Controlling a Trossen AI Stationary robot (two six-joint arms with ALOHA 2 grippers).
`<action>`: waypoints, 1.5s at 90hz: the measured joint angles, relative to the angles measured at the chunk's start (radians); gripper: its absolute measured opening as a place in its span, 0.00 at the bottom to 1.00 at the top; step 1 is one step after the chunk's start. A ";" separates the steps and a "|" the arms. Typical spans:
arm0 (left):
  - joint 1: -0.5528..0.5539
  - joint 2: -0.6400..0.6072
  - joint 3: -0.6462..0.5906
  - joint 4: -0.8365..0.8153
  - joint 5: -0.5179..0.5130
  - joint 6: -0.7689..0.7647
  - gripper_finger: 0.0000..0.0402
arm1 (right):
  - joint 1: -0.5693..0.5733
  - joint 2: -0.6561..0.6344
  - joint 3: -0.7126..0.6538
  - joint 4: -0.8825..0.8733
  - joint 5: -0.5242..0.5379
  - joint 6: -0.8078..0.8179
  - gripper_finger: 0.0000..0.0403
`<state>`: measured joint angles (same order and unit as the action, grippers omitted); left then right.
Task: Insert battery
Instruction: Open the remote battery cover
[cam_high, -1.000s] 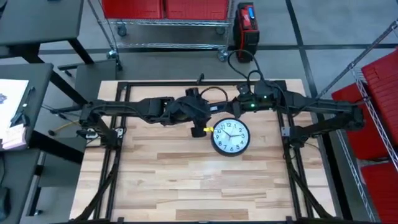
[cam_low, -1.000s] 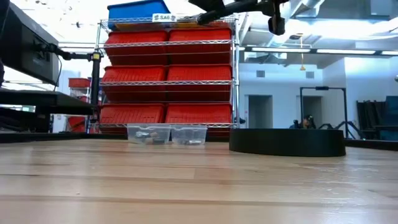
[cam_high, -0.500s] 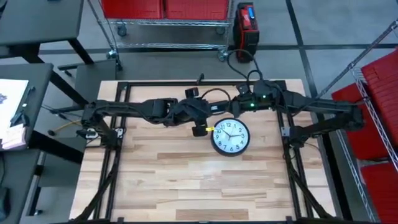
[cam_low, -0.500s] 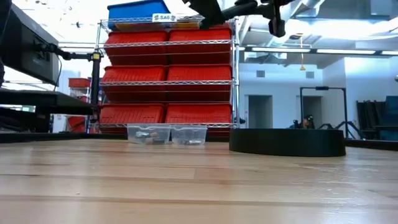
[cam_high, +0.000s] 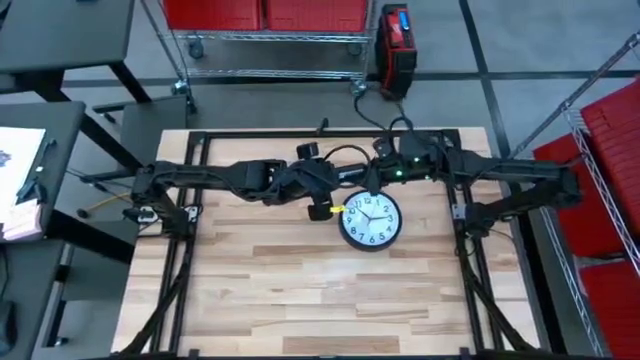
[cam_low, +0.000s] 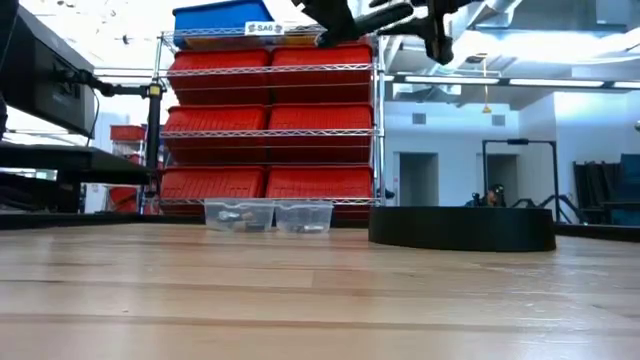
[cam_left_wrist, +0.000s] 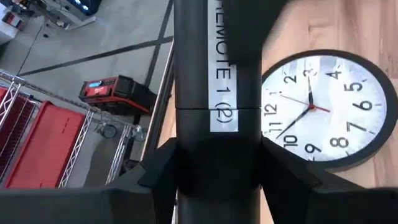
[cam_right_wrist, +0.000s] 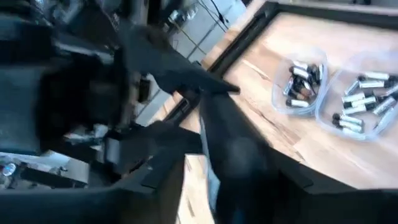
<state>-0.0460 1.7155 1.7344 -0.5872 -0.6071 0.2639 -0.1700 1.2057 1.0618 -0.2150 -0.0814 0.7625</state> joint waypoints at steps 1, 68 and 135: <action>0.000 0.000 0.000 0.000 0.000 0.000 0.40 | 0.000 0.002 0.000 0.002 0.000 0.002 0.47; -0.008 0.001 0.003 -0.075 0.019 -0.057 0.39 | -0.023 -0.052 0.002 -0.060 0.040 -0.047 0.14; -0.004 -0.001 -0.004 -0.134 0.007 -0.097 0.38 | -0.038 -0.124 0.002 -0.122 -0.019 -0.011 0.23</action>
<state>-0.0498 1.7142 1.7300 -0.7217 -0.6005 0.1666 -0.2075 1.0817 1.0634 -0.3368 -0.1005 0.7511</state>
